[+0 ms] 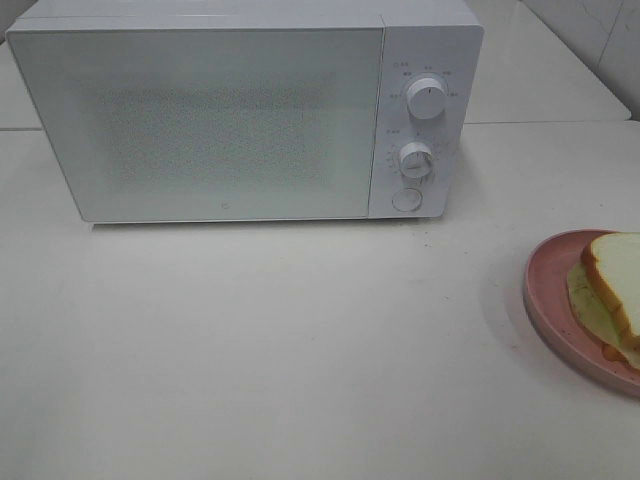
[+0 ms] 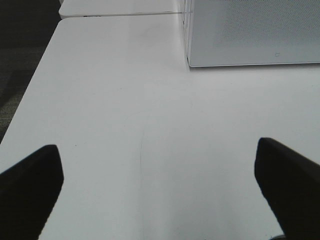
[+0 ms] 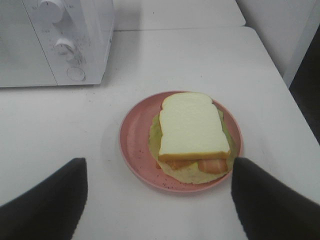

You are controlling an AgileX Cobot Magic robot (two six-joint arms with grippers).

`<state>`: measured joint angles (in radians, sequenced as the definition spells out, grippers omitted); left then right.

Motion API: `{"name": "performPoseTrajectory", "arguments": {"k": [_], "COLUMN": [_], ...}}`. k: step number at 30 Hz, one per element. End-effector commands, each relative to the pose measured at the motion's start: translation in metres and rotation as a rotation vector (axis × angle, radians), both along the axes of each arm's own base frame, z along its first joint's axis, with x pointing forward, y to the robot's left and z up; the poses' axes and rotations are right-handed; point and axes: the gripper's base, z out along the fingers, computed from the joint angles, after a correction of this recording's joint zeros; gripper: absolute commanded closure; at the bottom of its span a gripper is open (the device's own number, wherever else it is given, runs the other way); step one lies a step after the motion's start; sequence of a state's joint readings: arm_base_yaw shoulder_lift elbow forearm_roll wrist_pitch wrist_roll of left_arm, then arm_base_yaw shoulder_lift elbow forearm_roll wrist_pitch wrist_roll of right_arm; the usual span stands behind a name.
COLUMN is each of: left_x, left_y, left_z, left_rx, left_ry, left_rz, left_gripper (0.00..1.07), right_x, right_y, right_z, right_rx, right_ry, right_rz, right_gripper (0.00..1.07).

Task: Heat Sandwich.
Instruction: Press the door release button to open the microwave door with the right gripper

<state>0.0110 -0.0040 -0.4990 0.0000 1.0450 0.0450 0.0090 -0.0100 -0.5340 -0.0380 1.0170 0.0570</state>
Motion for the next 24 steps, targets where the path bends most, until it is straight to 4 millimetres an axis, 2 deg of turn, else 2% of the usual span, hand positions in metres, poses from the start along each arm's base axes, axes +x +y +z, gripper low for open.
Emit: {"name": "performPoseTrajectory", "arguments": {"k": [1,17,20,24], "left_x": [-0.003,-0.003,-0.003,-0.003], "left_y": [-0.001,-0.001,-0.001,-0.001], "left_z": [0.0,0.0,0.0,0.0], "left_rx": [-0.011,-0.011,-0.011,-0.011], "left_ry": [-0.039,-0.039,-0.039,-0.039], "left_rz": [-0.002,-0.002,-0.002,-0.002], "left_gripper": [0.03,0.03,0.03,0.03], "right_x": [0.006,0.064,0.081,0.093], "right_y": [0.0,0.001,0.001,0.002], "right_z": [0.008,0.016,0.012,0.006], "right_rx": [-0.003,-0.008,-0.009,-0.009], "right_ry": [-0.014,0.049,0.063,0.085], "right_rz": [0.0,0.009,0.012,0.015], "right_gripper": [0.31,0.31,0.31,0.31]}}
